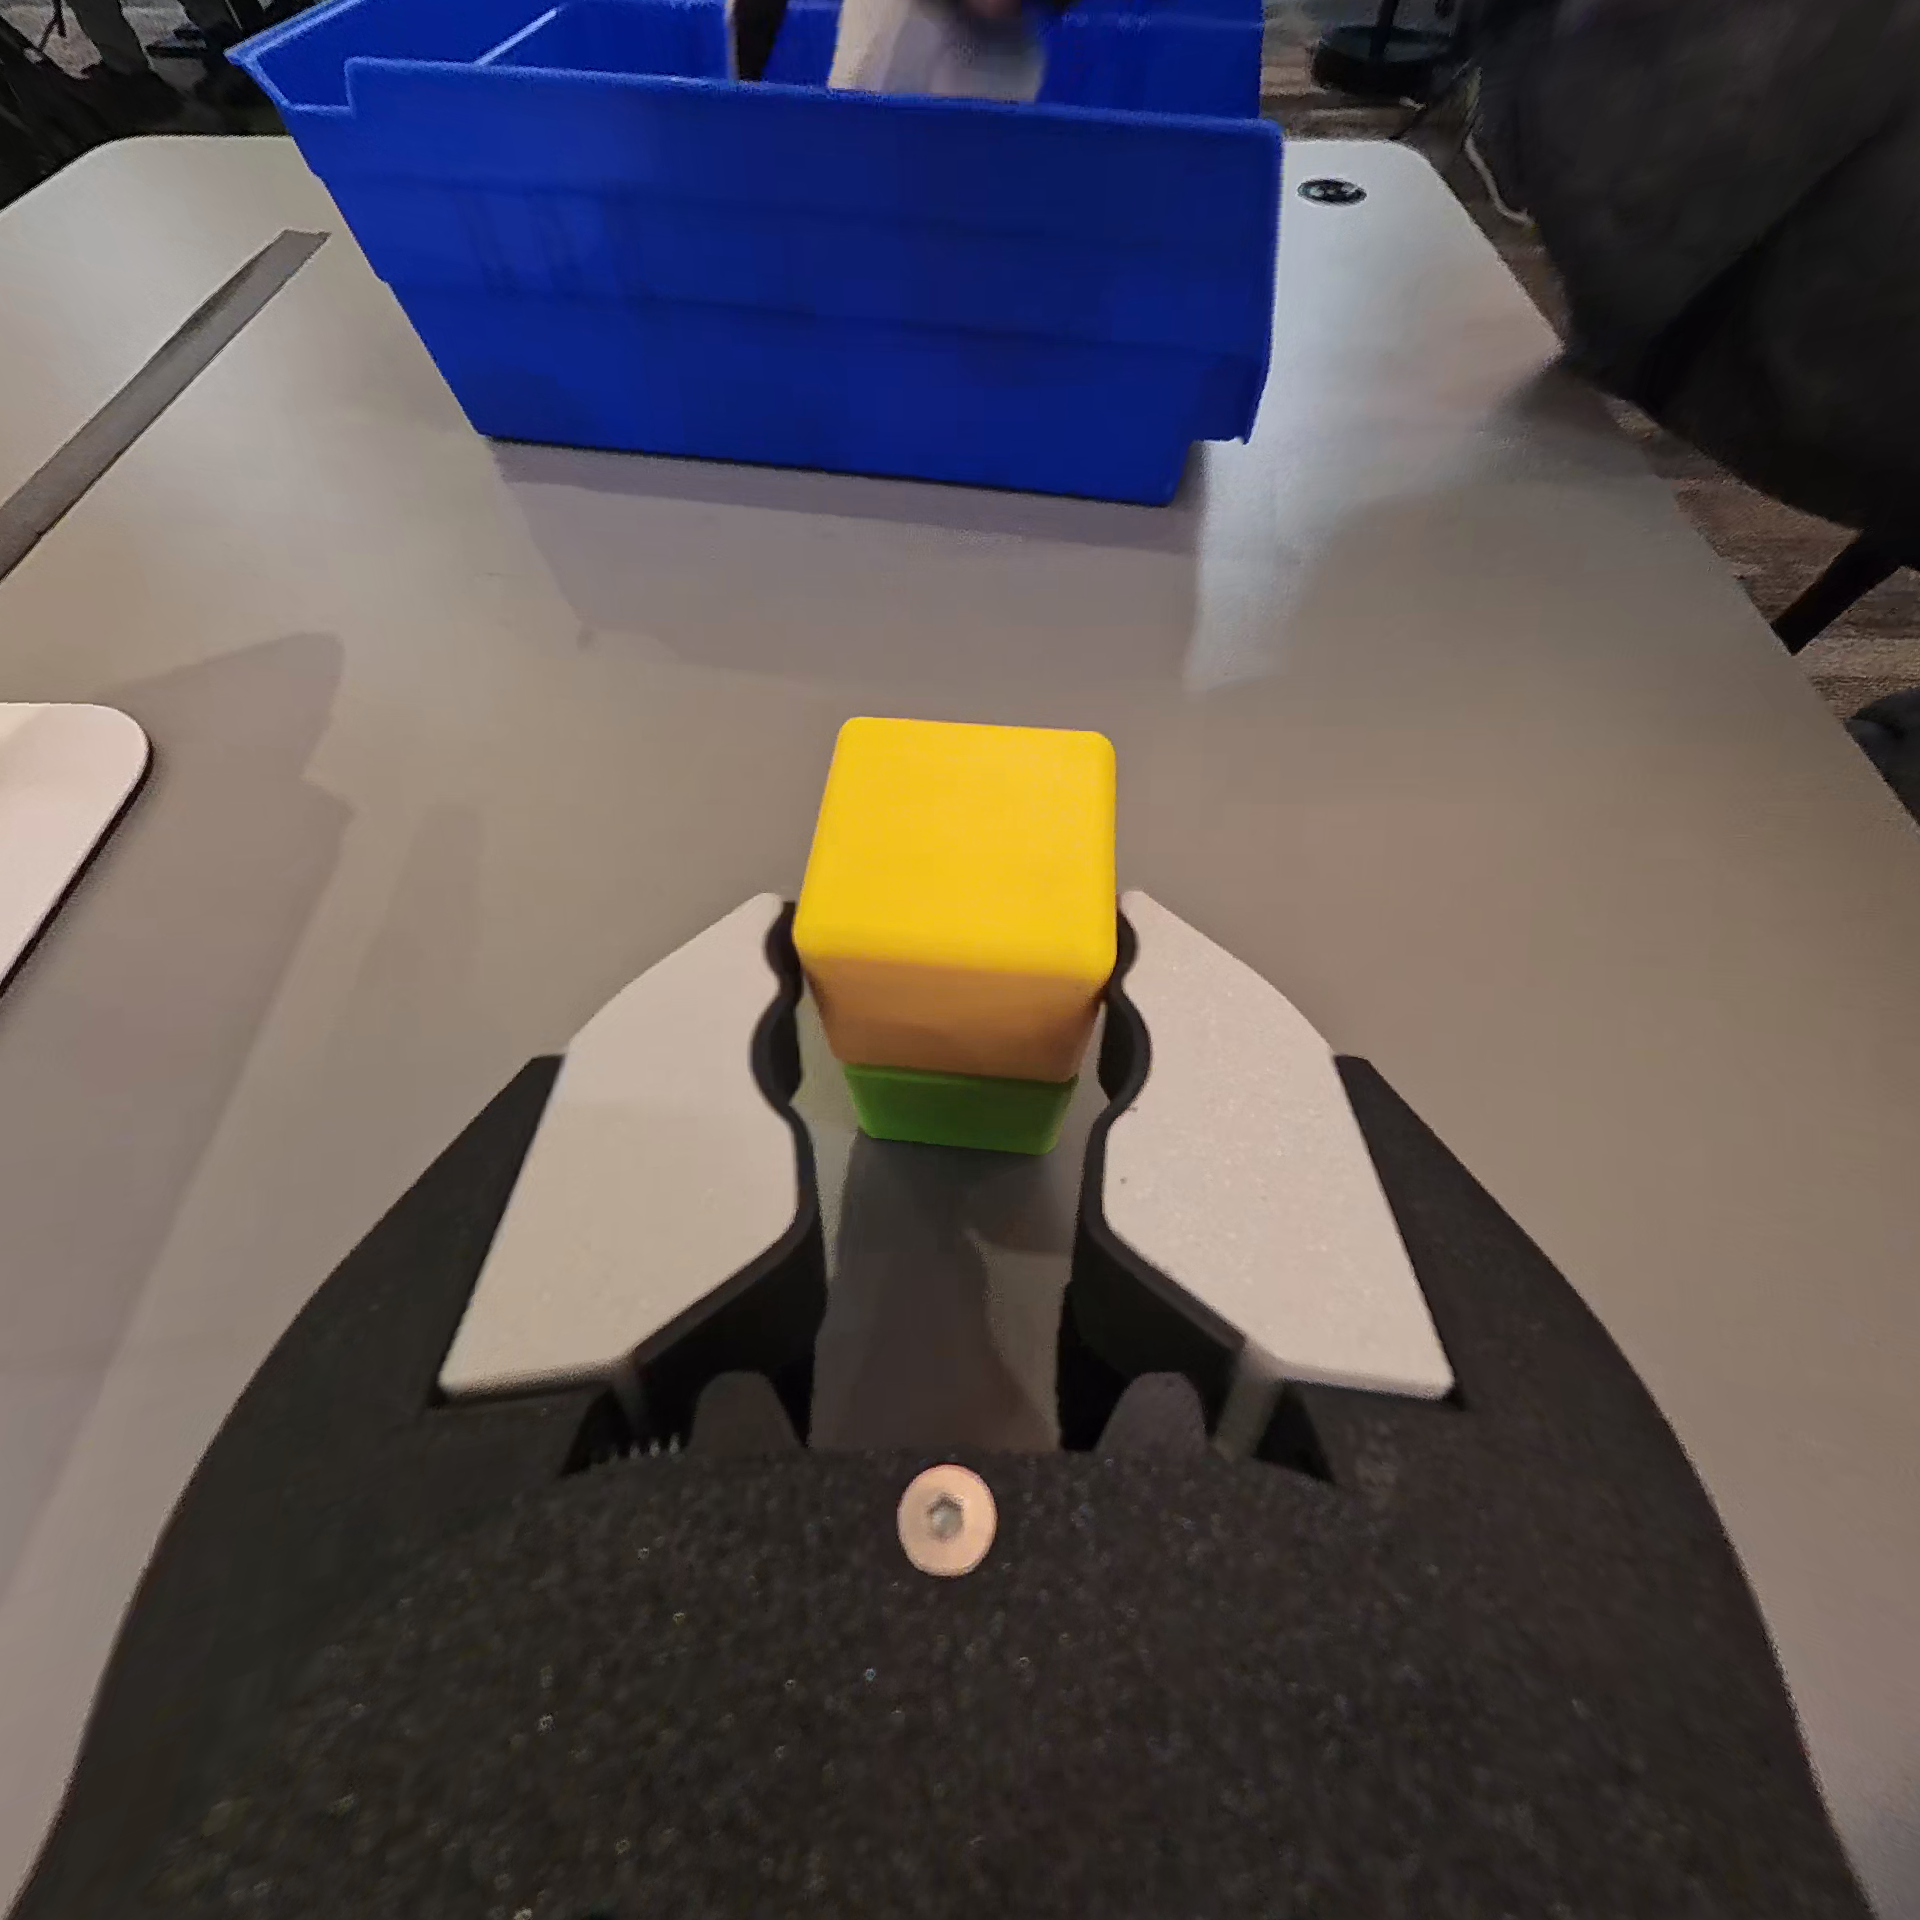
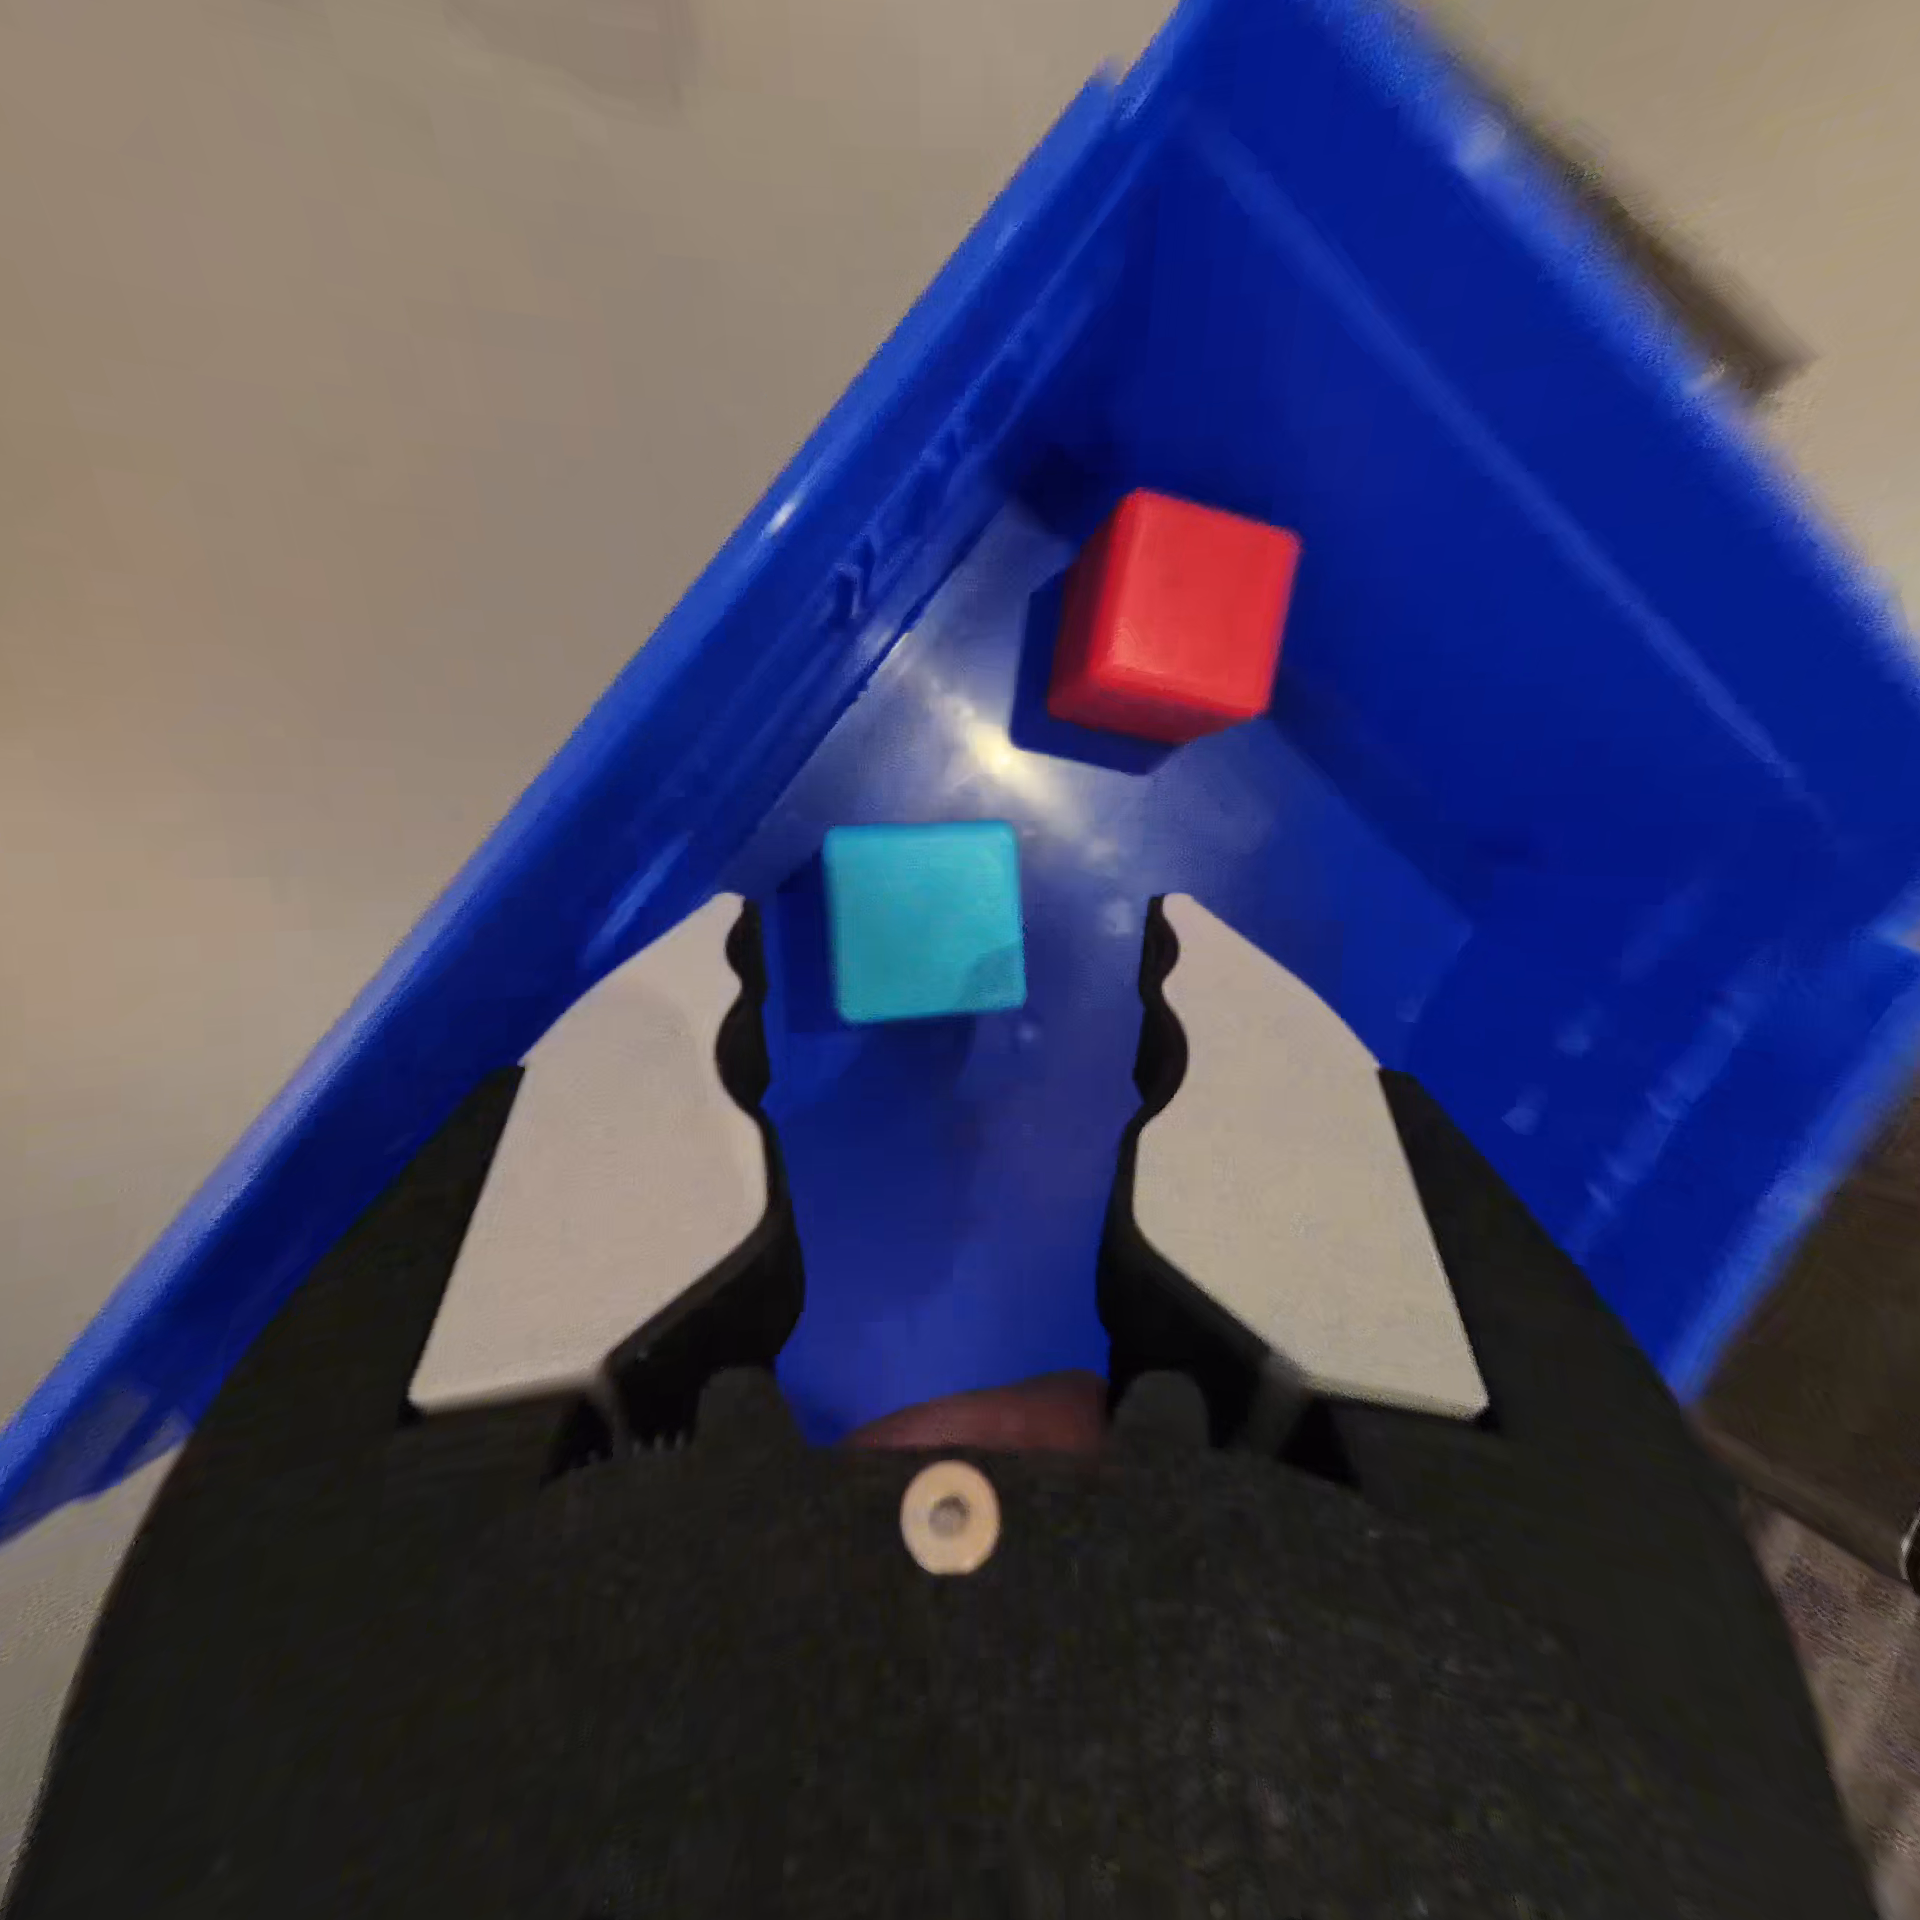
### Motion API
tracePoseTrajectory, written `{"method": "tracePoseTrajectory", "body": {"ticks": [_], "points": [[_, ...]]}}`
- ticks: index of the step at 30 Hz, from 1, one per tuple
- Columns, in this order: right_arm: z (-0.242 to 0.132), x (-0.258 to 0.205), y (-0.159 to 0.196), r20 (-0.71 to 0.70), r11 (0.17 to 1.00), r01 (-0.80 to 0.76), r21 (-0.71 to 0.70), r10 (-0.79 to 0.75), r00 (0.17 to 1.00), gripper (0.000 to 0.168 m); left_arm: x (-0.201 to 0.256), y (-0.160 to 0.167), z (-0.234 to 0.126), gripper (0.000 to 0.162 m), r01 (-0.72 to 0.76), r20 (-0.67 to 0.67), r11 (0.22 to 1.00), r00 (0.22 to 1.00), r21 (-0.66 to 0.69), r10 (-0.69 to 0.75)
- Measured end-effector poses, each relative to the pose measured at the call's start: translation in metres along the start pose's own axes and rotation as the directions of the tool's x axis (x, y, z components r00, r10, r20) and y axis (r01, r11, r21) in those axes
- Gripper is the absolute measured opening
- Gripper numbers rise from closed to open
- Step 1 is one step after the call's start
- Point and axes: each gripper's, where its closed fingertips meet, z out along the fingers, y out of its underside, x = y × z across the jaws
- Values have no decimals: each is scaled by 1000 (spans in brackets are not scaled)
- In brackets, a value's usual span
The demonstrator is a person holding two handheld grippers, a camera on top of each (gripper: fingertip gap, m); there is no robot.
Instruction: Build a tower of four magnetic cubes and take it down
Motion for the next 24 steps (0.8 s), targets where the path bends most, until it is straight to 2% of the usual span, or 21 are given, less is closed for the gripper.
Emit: {"method": "tracePoseTrajectory", "body": {"ticks": [2, 4, 6, 7, 8, 9, 10, 12, 13, 14, 16, 18, 20, 24], "points": [[-45, 4, -5, -109, 980, -39, 196, 62, 992, 67, 0, 1, 0, 63, 9, 0, 1000, 1000, -14, -9], [-87, -22, -8, -85, 894, -82, 441, 133, 987, 65, 1, 0, -3, 69, 25, 1, 1000, 1000, -10, -25], [-113, -80, -2, 85, 778, -122, 616, 89, 992, 68, -2, -7, -11, 73, 32, 18, 999, 999, 22, -33], [-123, -120, 4, 201, 724, -128, 678, -16, 979, 68, -4, -12, -17, 75, 37, 31, 998, 999, 45, -38], [-134, -167, 15, 337, 669, -142, 730, -170, 926, 68, -7, -15, -23, 77, 42, 49, 997, 998, 64, -45], [-146, -210, 30, 453, 635, -170, 753, -314, 834, 67, -11, -17, -30, 81, 46, 69, 996, 996, 79, -51], [-151, -234, 40, 518, 632, -207, 747, -359, 776, 61, -14, -20, -37, 84, 50, 88, 994, 994, 100, -59], [-159, -264, 54, 637, 610, -347, 712, -355, 684, 69, -23, -25, -51, 81, 58, 136, 986, 988, 156, -79], [-165, -275, 60, 689, 577, -430, 694, -359, 630, 63, -27, -25, -56, 80, 64, 159, 984, 983, 167, -91], [-167, -281, 64, 724, 556, -490, 671, -353, 592, 62, -29, -20, -57, 79, 70, 175, 986, 980, 151, -96], [-172, -291, 71, 771, 566, -534, 628, -358, 527, 62, -23, 2, -49, 80, 72, 161, 997, 984, 25, -75], [-175, -295, 73, 753, 573, -501, 649, -390, 530, 62, -13, 22, -36, 80, 65, 111, 994, 992, -92, -54], [-171, -292, 75, 747, 576, -491, 653, -387, 540, 61, -5, 29, -23, 81, 65, 67, 989, 996, -130, -57], [-166, -285, 75, 792, 598, -530, 601, -356, 496, 61, -4, 42, -7, 82, 54, 62, 973, 997, -223, -41]]}}
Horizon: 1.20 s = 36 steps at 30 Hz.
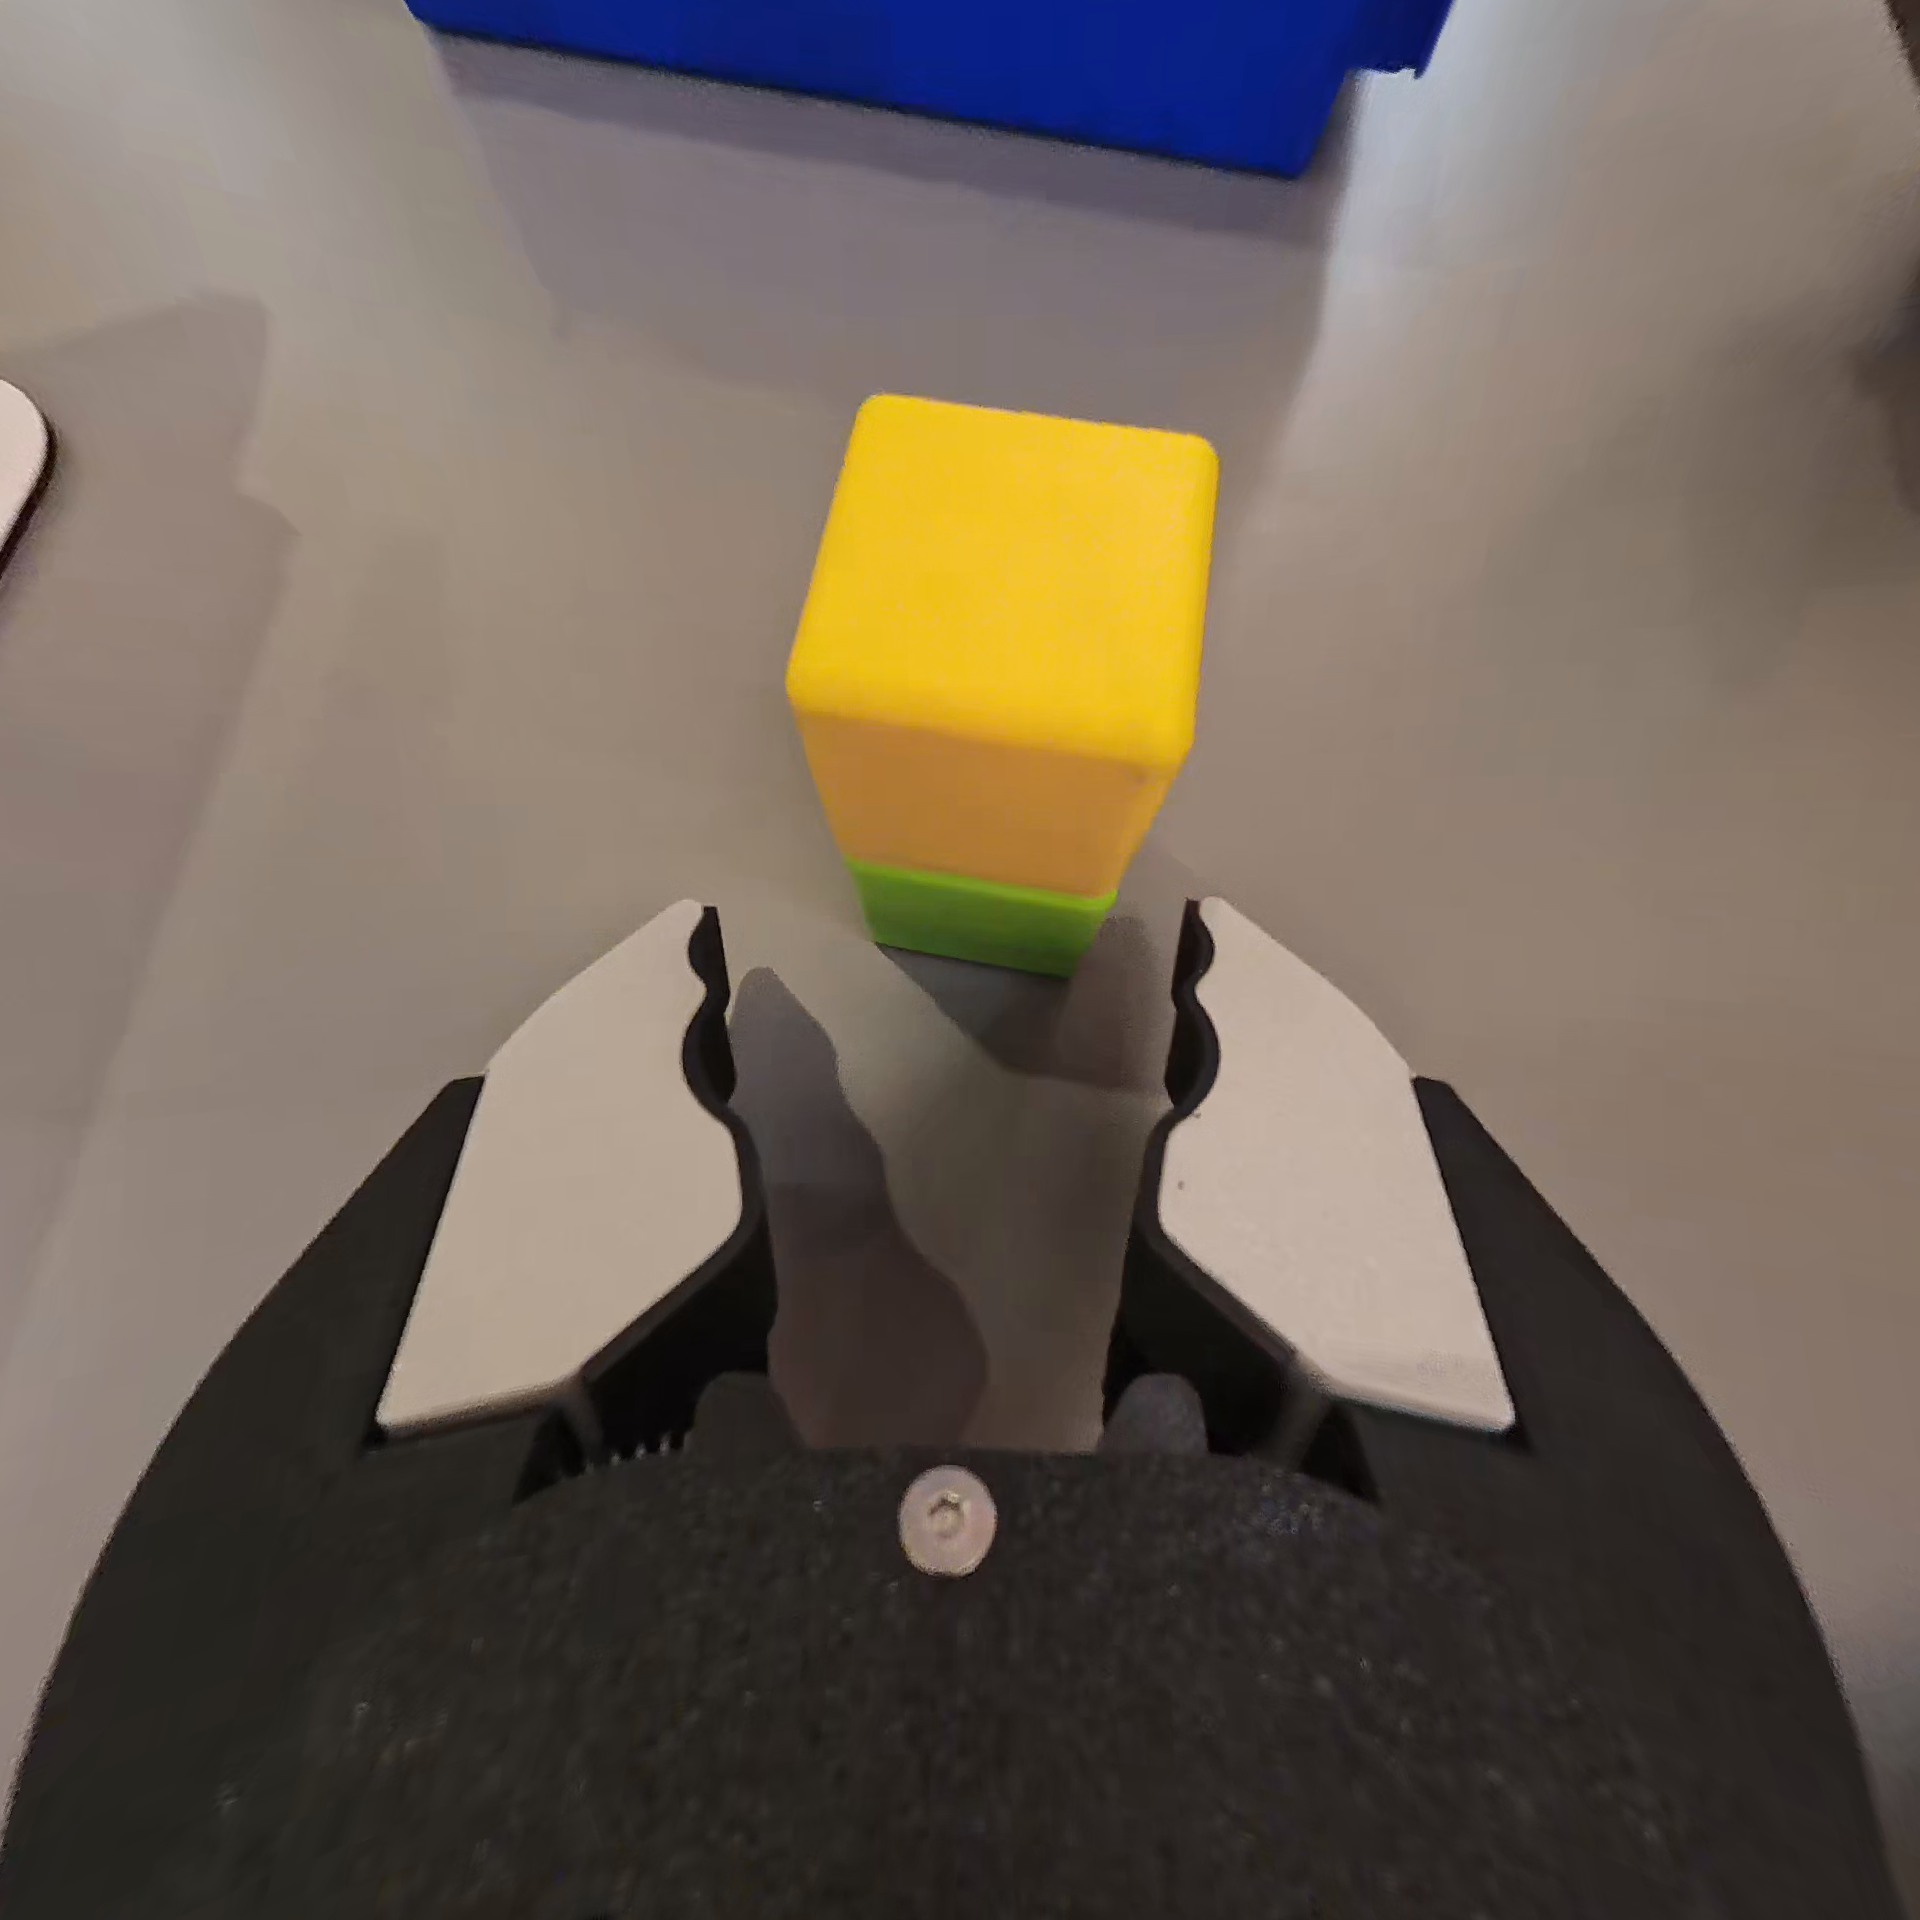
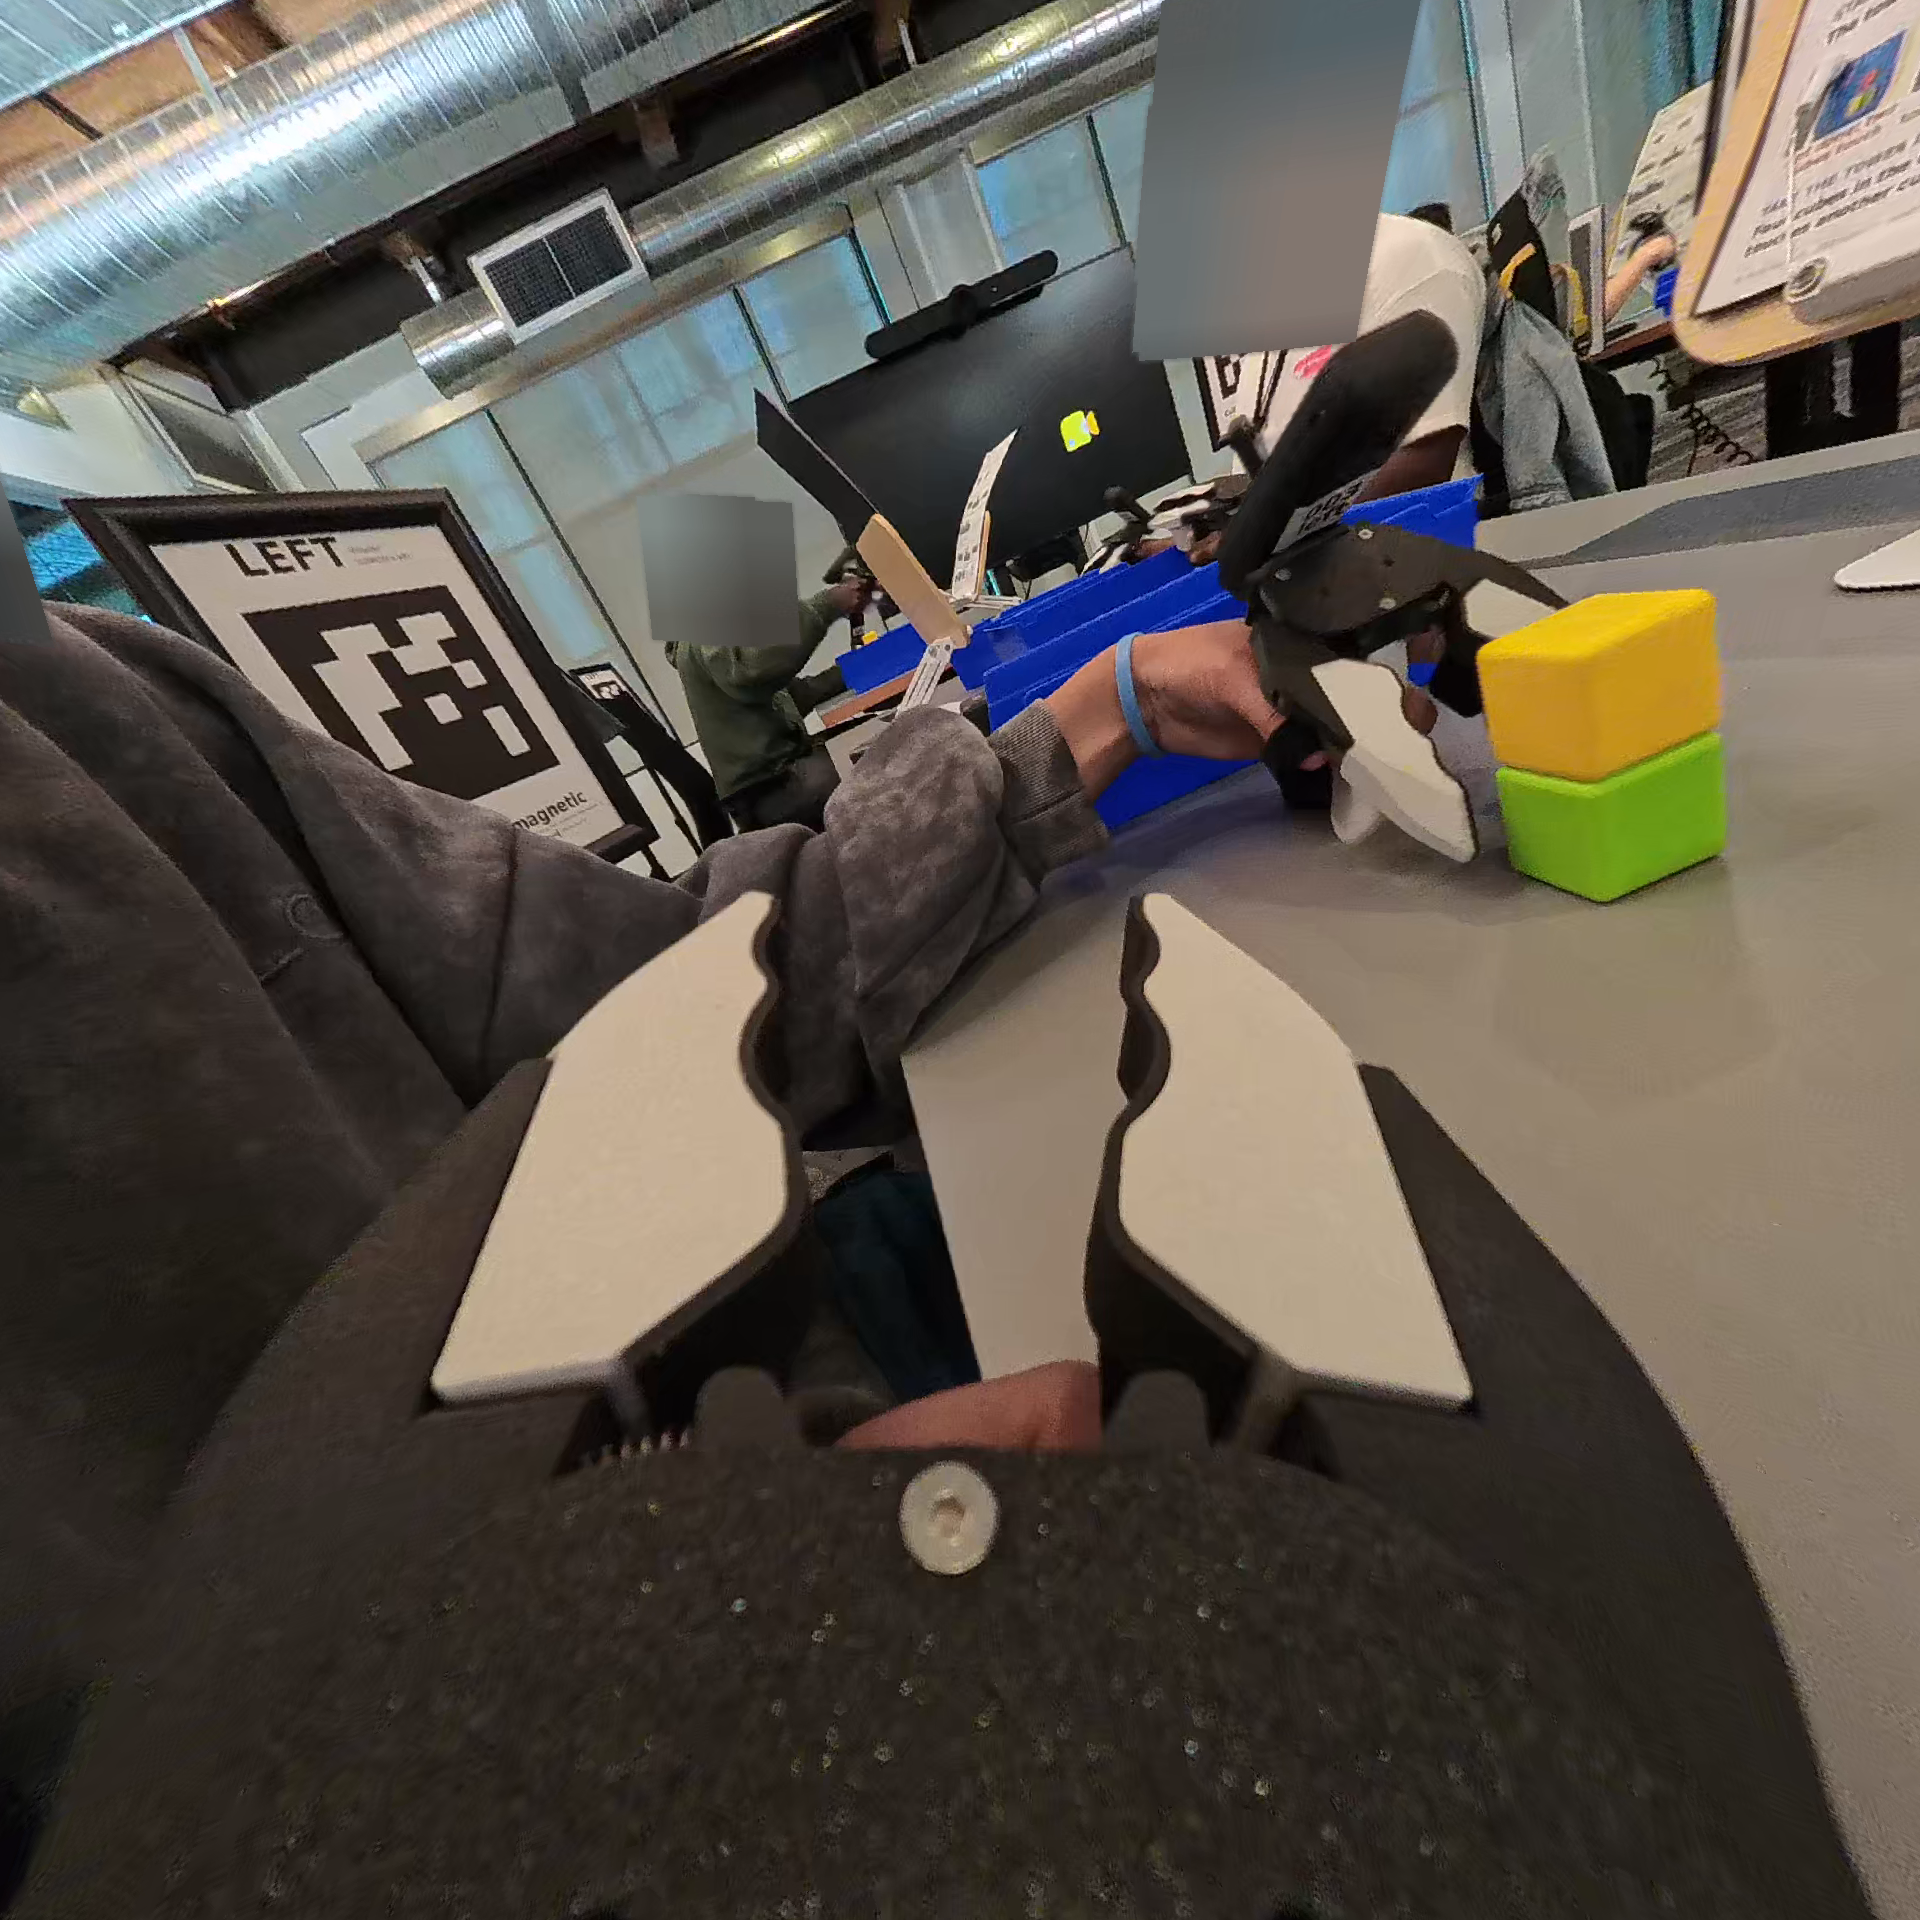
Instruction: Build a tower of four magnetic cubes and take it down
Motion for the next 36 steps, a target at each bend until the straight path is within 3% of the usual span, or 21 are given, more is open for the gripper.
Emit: {"method": "tracePoseTrajectory", "body": {"ticks": [5, 7, 10, 14, 17, 19, 21, 27, 29, 31, 36], "points": [[4, 10, 10, -28, 999, -17, -50, 16, 999, 62, -1, 1, 15, 67, -35, 14, 997, 999, -63, 36], [8, 10, 11, -23, 999, -7, -50, 6, 1000, 63, 2, 2, 21, 50, -52, -4, 994, 999, -93, 52], [20, 24, 11, -80, 997, 10, -82, -17, 997, 64, 5, 0, 23, 50, -63, -19, 994, 998, -92, 62], [38, 86, 3, -336, 969, 106, -222, -178, 925, 69, 7, 0, 23, 49, -79, -30, 993, 997, -91, 77], [59, 123, -2, -385, 948, 163, -275, -264, 884, 69, 14, 1, 21, 49, -112, -62, 990, 992, -87, 107], [80, 143, 10, -356, 924, 99, -370, -240, 903, 72, 18, 2, 20, 49, -117, -73, 989, 991, -88, 111], [97, 159, 5, -366, 918, 127, -375, -273, 890, 68, 21, 4, 18, 49, -124, -82, 988, 990, -87, 117], [125, 188, 18, -282, 791, 184, -584, -410, 867, 79, 22, 5, 17, 49, -124, -85, 988, 990, -87, 117], [133, 191, 16, -249, 784, 221, -581, -430, 868, 73, 22, 5, 17, 49, -124, -89, 988, 989, -87, 117], [139, 189, 15, -197, 779, 257, -572, -434, 879, 55, 22, 5, 17, 49, -126, -91, 988, 989, -86, 119], [141, 186, 1, -201, 836, 290, -465, -419, 886, 53, 23, 5, 17, 49, -126, -92, 988, 989, -87, 118]]}}
